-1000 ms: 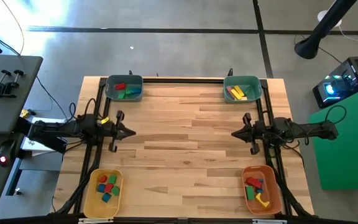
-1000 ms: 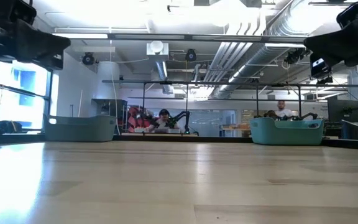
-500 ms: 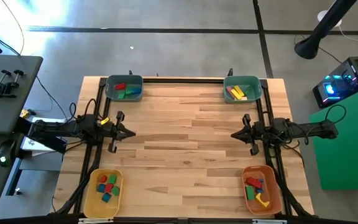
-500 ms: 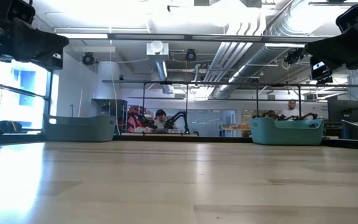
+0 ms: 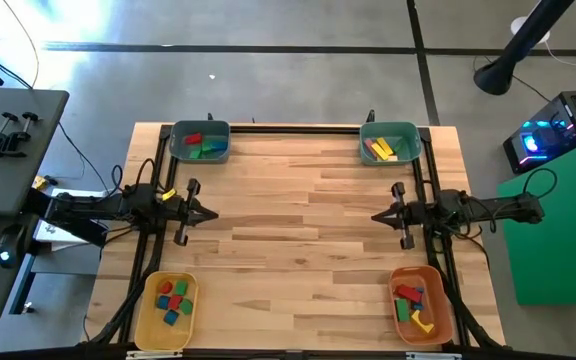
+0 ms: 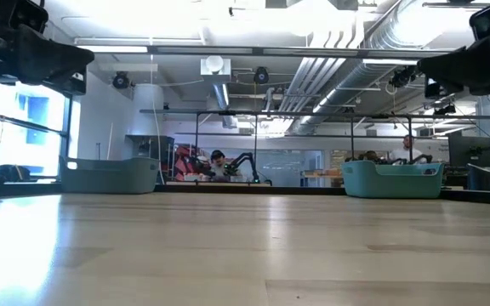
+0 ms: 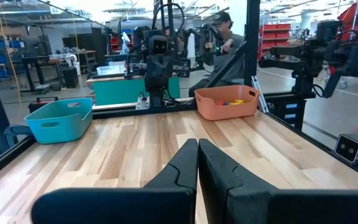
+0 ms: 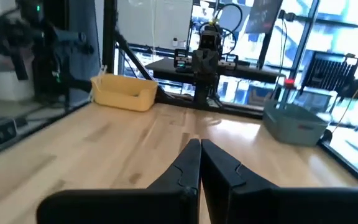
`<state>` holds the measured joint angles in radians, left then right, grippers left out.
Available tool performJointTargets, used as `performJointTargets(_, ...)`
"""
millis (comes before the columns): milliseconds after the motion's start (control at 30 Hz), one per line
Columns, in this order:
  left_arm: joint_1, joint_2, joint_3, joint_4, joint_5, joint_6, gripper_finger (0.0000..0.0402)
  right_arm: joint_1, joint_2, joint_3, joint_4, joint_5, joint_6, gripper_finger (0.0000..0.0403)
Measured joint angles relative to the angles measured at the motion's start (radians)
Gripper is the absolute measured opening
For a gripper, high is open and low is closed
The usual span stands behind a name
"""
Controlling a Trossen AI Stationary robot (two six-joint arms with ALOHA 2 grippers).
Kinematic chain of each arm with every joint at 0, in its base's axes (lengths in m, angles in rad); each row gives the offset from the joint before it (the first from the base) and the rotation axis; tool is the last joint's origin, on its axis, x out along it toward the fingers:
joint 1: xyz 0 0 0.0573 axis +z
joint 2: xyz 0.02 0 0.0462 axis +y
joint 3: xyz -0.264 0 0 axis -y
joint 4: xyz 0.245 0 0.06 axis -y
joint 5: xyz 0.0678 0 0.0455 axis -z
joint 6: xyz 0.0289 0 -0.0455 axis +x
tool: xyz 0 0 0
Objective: Sort blocks by size
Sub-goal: Return to Home Position
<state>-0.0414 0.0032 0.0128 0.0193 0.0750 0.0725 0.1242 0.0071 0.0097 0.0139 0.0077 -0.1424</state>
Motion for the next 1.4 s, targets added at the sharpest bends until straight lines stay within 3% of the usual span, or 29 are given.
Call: performJointTargets(1400,0.000,0.000,0.000,0.000,0.000,0.000,0.0001,0.000,0.000,0.000,-0.002,0.000,-0.041,0.0002)
